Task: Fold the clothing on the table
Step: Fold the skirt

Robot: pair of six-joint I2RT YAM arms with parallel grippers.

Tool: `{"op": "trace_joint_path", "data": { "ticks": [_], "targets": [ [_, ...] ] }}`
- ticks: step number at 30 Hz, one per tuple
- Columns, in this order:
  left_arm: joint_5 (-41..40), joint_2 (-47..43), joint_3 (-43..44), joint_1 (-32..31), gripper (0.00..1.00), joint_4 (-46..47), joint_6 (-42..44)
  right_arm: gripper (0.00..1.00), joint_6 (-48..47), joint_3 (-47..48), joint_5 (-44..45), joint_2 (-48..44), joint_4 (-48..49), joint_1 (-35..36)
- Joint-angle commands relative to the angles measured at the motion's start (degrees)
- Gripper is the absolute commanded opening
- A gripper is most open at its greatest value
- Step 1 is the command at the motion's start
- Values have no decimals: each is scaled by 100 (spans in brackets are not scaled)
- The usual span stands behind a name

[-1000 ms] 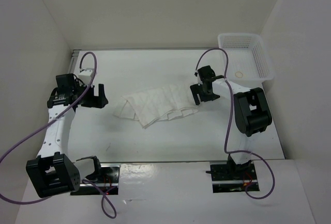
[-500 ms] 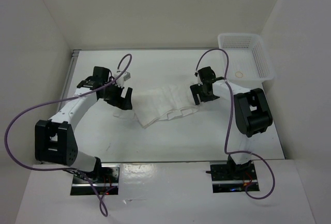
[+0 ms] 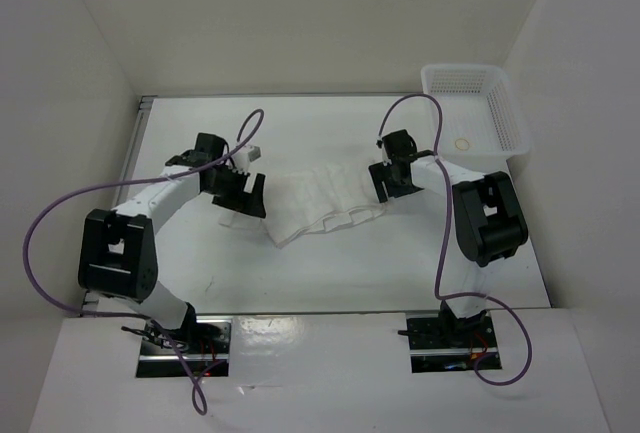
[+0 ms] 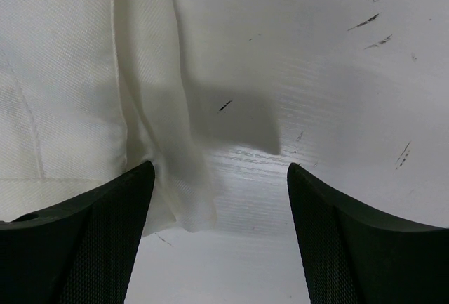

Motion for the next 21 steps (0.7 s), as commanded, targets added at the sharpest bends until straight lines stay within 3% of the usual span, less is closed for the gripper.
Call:
{"op": "trace_joint_path", "data": {
  "ticks": [1,3,5,6,9,21],
  "targets": [
    [43,63,-63,-111,98,144,-179,80,-110,-164,206,-276,145,27],
    [43,177,50,-111,88,206,-233,80,-110,-165,206,-276,145,27],
    [183,441,121,-111,74,258,-302,80,-110,-165,206,-276,145,27],
    [184,598,121,-111,61,259,-303,79,-110,-165,206,-276,145,27],
    [262,740,174,-111,45,311,-356,78,-110,-165,206,-276,145,27],
    [553,855,174,-418,46,311,-356,76,-110,-218,206,-337,145,27]
  ]
}}
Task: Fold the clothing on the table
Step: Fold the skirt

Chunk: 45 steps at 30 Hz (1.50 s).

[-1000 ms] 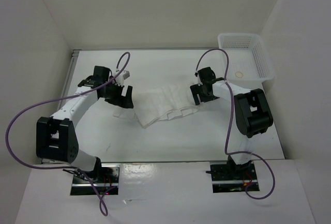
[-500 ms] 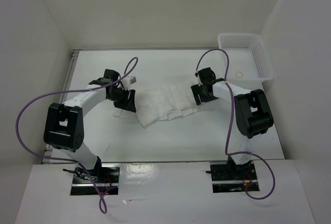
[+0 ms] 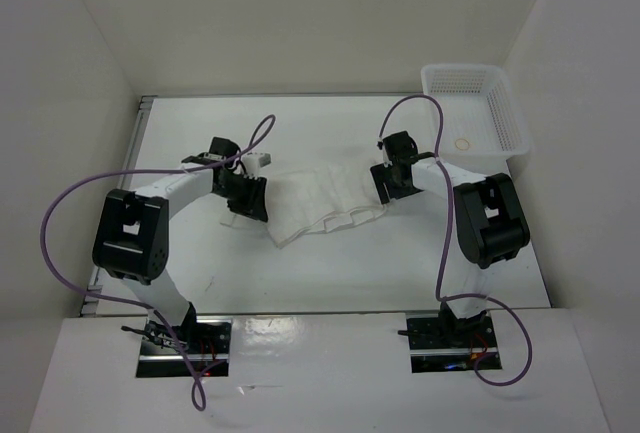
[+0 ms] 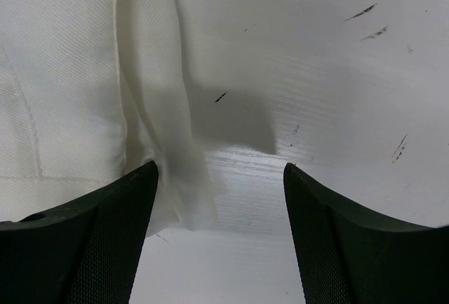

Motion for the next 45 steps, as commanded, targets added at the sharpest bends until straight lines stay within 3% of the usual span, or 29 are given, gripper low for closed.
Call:
{"op": "trace_joint_path", "data": {
  "ticks": [1,28,32,36,37,45],
  "targets": [
    [255,42,156,-202,46,40,-74,76,-47,-78,140,-237,83,27],
    [141,674,139,-326,51,-12,-135,76,-152,-131,35,-290,136,27],
    [141,674,209,-326,46,-12,-135,75,-152,-131,-18,-290,136,27],
    [194,622,314,-326,33,-73,-83,75,-152,-131,-18,-290,136,27],
    [255,622,315,-326,26,-74,-83,75,-152,-131,-18,-290,136,27],
    [255,332,631,-326,6,-259,40,74,-152,-183,-71,-290,136,27]
  ]
}}
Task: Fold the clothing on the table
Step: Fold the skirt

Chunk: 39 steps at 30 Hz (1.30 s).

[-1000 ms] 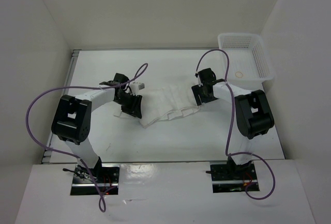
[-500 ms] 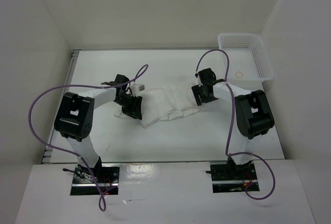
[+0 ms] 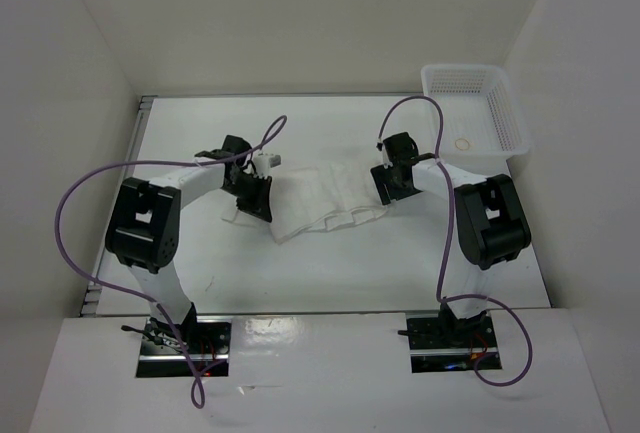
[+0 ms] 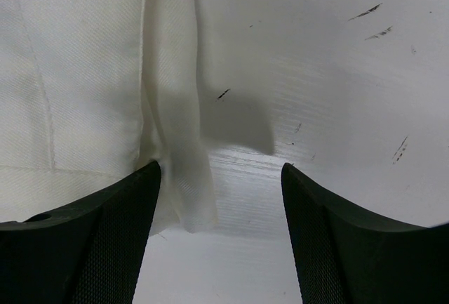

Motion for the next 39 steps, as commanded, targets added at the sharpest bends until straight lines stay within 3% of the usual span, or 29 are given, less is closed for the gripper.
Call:
{"op": "trace_joint_path", "data": {
  "ticks": [1,3,20,39],
  "targets": [
    [175,-237,314,-24,5,-75,137,74,-95,-109,-16,-244,92,27],
    [175,-289,315,-24,0,-75,137,74,-96,-109,-68,-182,92,27],
    [-501,-219,1438,-24,0,-242,497,72,-149,-109,-236,-235,92,27],
    [-872,624,2406,486,0,-417,1226,72,-254,-162,-341,-288,92,27]
  ]
}}
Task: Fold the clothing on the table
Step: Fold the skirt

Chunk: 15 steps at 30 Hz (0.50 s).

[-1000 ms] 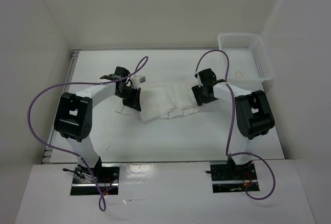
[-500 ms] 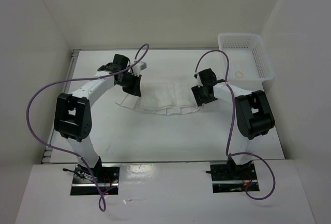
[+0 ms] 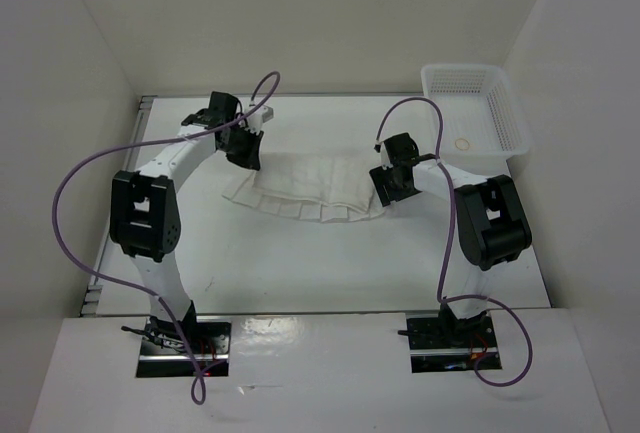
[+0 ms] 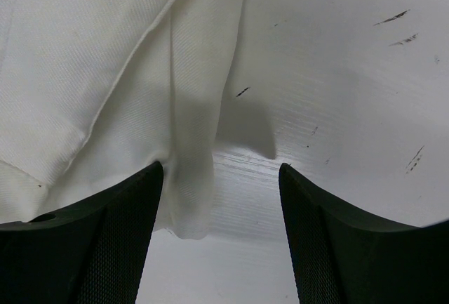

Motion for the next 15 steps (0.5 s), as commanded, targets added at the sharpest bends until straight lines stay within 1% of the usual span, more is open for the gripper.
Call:
{"op": "trace_joint_path", "data": {
  "ticks": [1,6,10,12,14,15],
  "targets": [
    [25,199,120,57,0,-127,212,72,-40,-103,-25,-242,82,27],
    [25,251,-196,57,0,48,326,72,-40,-103,-77,-242,29,27],
    [-36,313,-197,57,10,49,379,72,-40,-103,-77,-242,29,27],
    [-125,365,-249,57,28,110,379,72,-93,-103,-77,-242,29,27],
    [-291,366,-249,128,39,110,440,72,-93,-103,-130,-242,29,27],
    [-361,366,-249,276,49,110,441,72,-93,-103,-130,-242,-23,27]
  ]
}}
